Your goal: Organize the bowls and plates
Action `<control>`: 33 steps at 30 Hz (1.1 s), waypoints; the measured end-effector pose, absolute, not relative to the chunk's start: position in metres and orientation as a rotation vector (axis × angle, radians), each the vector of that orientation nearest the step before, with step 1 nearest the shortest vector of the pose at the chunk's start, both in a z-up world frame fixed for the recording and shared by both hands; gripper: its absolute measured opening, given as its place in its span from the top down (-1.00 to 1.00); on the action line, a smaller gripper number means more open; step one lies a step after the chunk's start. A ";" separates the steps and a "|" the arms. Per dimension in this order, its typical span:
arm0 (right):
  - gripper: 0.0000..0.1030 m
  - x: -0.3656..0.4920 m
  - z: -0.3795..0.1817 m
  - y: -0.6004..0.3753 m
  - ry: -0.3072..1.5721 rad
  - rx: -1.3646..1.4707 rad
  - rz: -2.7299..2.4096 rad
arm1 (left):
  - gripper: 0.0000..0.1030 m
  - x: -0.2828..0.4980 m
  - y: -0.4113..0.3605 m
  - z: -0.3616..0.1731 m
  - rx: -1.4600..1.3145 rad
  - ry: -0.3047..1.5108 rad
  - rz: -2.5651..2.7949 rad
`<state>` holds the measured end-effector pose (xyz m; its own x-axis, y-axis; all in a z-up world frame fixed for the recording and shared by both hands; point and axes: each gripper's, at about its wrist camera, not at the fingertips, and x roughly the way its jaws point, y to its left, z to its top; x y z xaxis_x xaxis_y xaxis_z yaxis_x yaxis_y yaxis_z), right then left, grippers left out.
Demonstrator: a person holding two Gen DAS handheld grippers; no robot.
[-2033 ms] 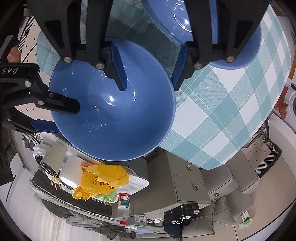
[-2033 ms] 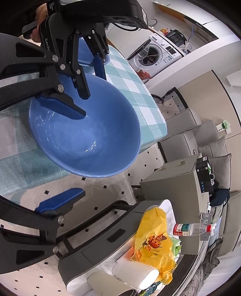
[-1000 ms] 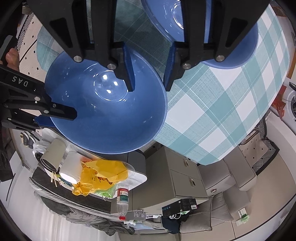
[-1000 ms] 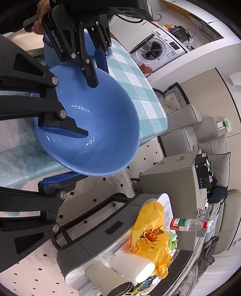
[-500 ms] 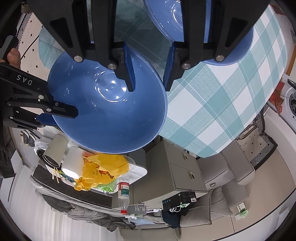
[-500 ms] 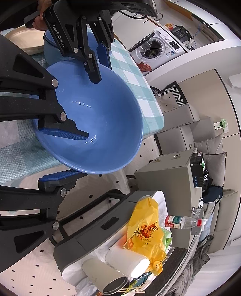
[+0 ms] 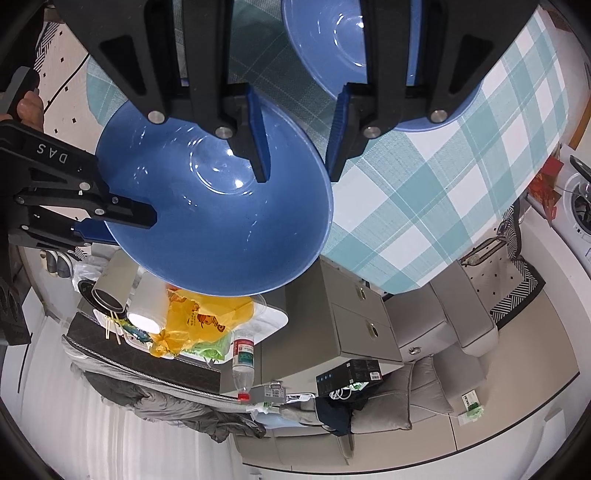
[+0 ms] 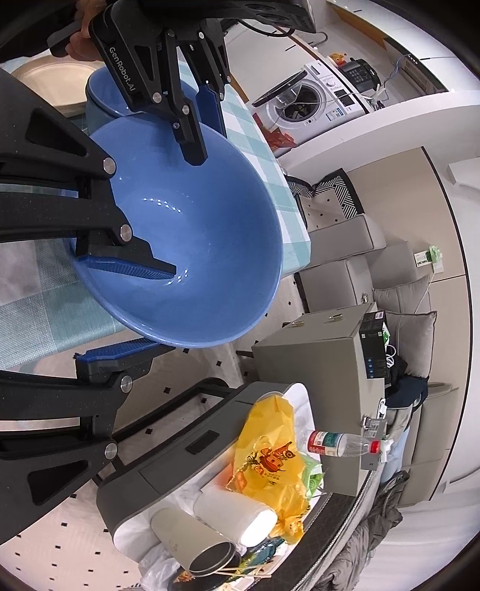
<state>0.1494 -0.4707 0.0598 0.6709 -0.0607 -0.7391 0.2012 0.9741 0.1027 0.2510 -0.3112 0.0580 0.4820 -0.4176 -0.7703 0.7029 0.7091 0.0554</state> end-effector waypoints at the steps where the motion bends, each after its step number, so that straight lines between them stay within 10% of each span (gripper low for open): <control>1: 0.36 0.149 0.062 -0.469 0.820 0.180 -0.148 | 0.43 0.250 -0.310 0.060 0.390 0.808 -0.703; 33: 0.36 0.128 0.117 -0.396 0.725 0.070 -0.065 | 0.43 0.216 -0.237 0.106 0.301 0.668 -0.604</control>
<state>0.1280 -0.3962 0.1170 0.7468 -0.0356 -0.6641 0.0839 0.9956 0.0409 0.2161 -0.2373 0.1063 0.6240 -0.4244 -0.6561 0.6107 0.7887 0.0707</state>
